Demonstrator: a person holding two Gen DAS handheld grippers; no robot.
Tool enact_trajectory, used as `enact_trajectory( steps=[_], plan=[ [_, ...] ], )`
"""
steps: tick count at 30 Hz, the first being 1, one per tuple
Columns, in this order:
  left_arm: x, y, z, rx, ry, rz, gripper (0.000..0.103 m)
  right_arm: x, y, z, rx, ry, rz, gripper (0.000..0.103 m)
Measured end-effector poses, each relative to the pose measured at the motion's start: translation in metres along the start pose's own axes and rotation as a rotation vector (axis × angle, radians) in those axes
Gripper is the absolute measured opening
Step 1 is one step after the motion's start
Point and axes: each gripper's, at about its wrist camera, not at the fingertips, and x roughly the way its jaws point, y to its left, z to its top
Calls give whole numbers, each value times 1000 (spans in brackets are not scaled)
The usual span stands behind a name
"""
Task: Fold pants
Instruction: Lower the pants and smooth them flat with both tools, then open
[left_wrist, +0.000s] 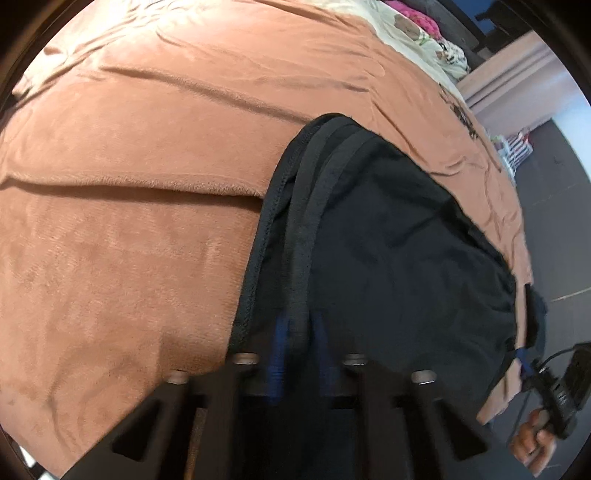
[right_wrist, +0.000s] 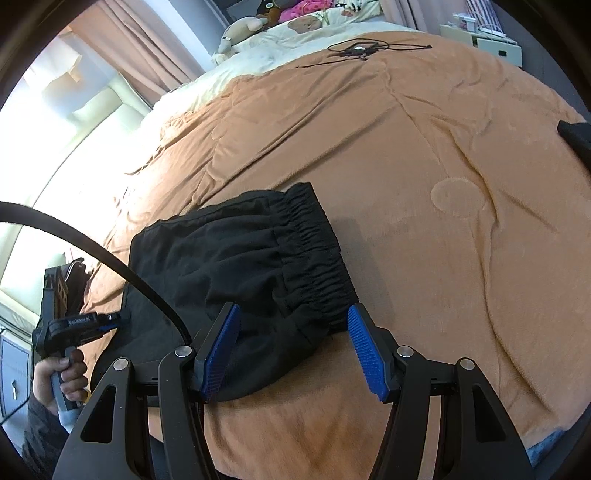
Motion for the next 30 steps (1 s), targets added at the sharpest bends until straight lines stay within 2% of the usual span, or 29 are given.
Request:
enact_trajectory(
  steps=[4,10,13,15,17,20,23,25,30],
  plan=[
    [-9,12,-4,-26,-24,16,7,-4,12,1,-32,-21,5,59],
    [-21,24,-4,-43,-55,9,6,11,32,-3,-96,9,24,43],
    [-21,28,0,-52,-72,36,3,22,35,-4,-117,29,15,43],
    [-19,33,3,-71,-72,20,3,33,33,-4,-127,41,8,39],
    [-17,34,5,-87,-52,-1,4,49,26,-6,-129,67,-51,23],
    [-22,28,2,-72,-59,1,5,51,17,-8,-106,70,-65,20],
    [-31,28,-4,-66,-54,-11,21,40,24,-8,-117,57,-62,20],
    [-38,29,-10,-66,-59,-19,38,33,29,-9,-136,45,-49,20],
    [-47,36,-26,-76,-43,-31,41,31,39,-16,-181,51,-12,22]
  ],
)
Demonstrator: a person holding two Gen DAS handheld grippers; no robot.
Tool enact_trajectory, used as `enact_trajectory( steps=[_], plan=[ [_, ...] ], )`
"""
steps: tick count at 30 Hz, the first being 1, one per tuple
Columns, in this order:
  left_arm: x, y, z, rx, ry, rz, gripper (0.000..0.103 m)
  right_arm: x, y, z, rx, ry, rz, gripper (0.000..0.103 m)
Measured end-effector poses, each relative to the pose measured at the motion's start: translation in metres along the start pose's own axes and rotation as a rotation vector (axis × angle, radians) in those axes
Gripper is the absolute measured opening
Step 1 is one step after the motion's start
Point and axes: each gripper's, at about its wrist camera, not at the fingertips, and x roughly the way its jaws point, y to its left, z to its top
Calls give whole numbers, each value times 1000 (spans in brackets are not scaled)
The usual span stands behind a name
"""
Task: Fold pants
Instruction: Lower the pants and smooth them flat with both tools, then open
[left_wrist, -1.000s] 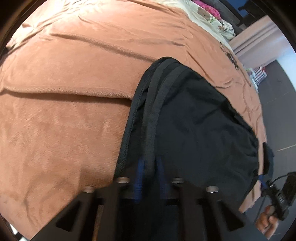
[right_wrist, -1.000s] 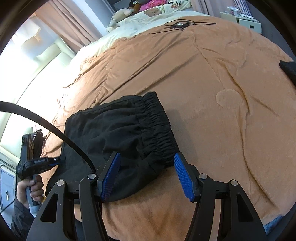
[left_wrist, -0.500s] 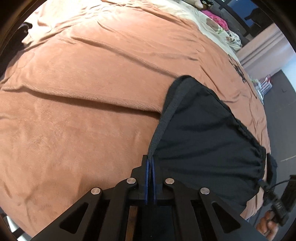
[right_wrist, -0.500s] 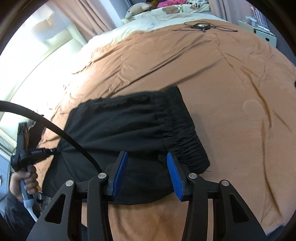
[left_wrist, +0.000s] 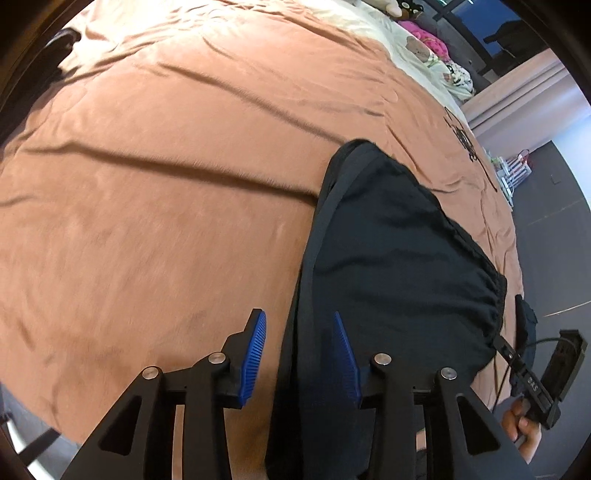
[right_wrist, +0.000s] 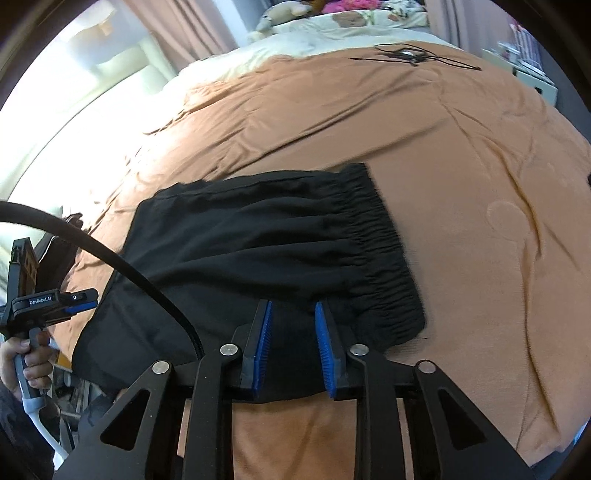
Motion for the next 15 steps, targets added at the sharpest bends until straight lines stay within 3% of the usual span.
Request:
enact_trajectory(
  steps=[15],
  plan=[
    [-6,8,-54,-32,64,-103,50,19,30,-3,-58,49,97,22]
  ],
)
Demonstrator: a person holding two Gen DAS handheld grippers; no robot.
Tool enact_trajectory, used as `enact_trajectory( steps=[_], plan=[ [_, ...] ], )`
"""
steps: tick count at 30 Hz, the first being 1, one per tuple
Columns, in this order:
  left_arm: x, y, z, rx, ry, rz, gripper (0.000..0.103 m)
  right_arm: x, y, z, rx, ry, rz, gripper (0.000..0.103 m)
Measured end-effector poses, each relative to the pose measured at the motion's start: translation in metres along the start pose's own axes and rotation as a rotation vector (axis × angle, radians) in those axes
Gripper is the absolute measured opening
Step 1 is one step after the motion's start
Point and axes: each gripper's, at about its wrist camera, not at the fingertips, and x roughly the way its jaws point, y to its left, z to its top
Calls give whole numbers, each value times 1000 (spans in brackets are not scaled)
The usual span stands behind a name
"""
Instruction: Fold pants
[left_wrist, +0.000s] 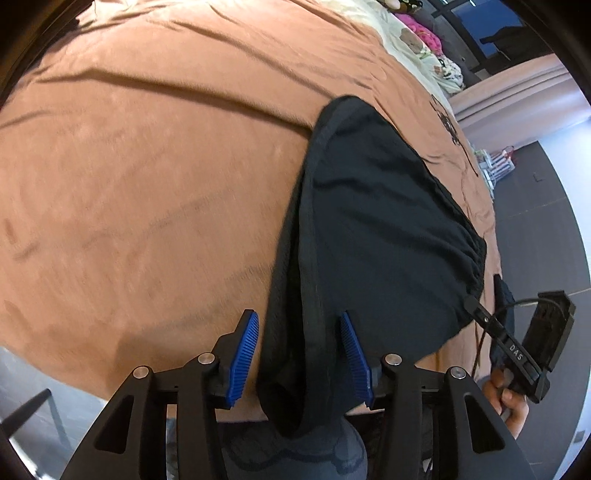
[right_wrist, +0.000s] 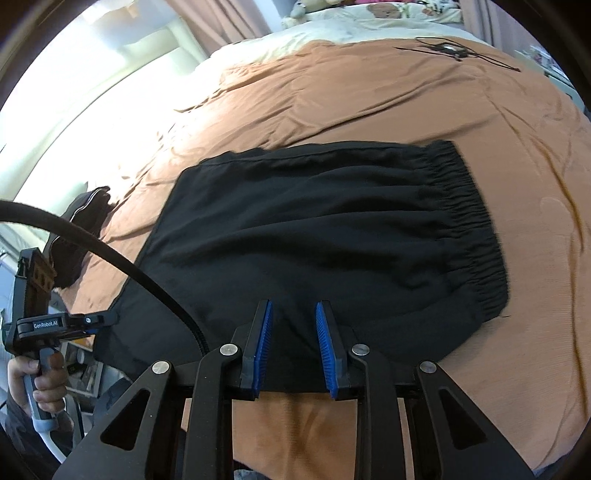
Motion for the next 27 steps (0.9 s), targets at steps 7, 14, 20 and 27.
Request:
enact_trajectory(
  steps=[7,14,20,27],
  plan=[
    [-2,5,-21,-39,-1,-73,53,20,24,-7,-61,34,53,22],
    [-13,16,-31,-61,-25,-110,16,46,32,-7,-93,90,16,22],
    [-12,22,-31,-88,-33,-130,49,42,39,-7,-93,85,35,22],
    [0,25,-23,-143,-61,-159,51,44,60,-8,-137,72,53,22]
  ],
)
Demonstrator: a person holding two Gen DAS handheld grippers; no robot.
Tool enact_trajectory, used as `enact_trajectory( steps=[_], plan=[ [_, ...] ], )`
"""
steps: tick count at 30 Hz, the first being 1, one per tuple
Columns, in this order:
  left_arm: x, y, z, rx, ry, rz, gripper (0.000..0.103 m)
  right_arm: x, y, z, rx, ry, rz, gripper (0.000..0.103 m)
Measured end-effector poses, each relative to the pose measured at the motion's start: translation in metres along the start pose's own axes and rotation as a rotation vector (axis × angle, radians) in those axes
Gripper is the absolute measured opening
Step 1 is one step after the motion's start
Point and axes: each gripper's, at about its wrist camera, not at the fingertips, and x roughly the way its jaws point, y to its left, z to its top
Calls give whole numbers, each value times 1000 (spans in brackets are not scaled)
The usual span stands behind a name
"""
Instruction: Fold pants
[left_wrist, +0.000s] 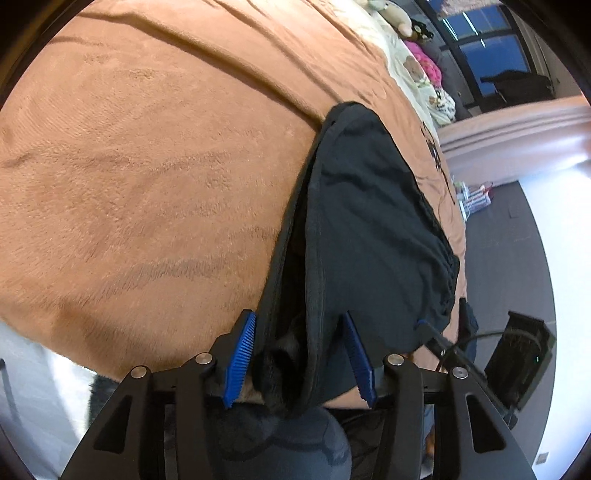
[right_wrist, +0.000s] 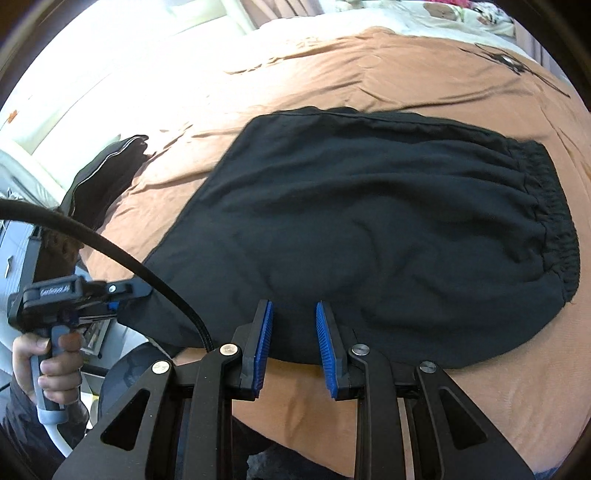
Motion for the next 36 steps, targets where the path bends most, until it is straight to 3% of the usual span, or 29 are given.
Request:
enact_trajectory(
  steps=[9,16,19,28,36],
  plan=[
    [3,-1,-2,-58,-66,-15,48,26,21,6,-18,-35,-57,22],
    [1,8,-12,-109,-82,-33,20,40,23,-8,-15,-7,-81,22],
    [-1,6,-14,-109,-92,-20,14,38,28,-11,-6,10,-80,22],
    [-1,-16,-18,-44,-151,98,10,33,25,3,19,5,-92,22],
    [0,-25,-16,-35,-169,127,9,50,10,31,57,24,-111,22]
  ],
)
